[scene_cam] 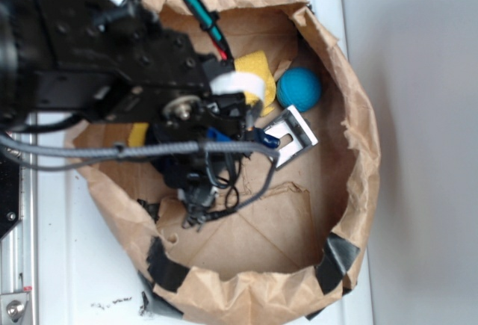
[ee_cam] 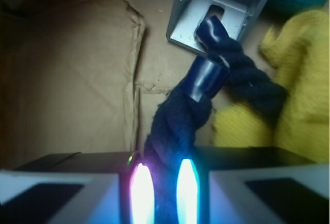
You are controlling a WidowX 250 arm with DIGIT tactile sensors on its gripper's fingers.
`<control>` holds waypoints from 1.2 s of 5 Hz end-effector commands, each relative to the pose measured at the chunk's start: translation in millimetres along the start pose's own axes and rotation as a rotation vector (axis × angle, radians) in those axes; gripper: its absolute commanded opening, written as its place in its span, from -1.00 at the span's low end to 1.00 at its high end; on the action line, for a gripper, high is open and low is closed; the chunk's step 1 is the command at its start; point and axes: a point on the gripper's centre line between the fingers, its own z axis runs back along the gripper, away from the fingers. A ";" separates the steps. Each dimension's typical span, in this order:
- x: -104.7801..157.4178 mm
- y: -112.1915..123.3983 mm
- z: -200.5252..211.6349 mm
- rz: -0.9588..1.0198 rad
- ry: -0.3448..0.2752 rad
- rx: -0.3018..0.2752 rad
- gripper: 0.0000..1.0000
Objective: Grab the blue rope.
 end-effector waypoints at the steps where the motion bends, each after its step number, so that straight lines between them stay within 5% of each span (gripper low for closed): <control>1: 40.5 -27.8 92.0 0.045 -0.019 -0.101 -1.00; 2: 40.6 -29.3 97.4 0.041 -0.024 -0.112 -1.00; 5: 59.5 -50.5 121.3 0.077 0.044 0.022 -1.00; 6: 86.1 -74.6 134.5 0.106 0.044 0.129 -1.00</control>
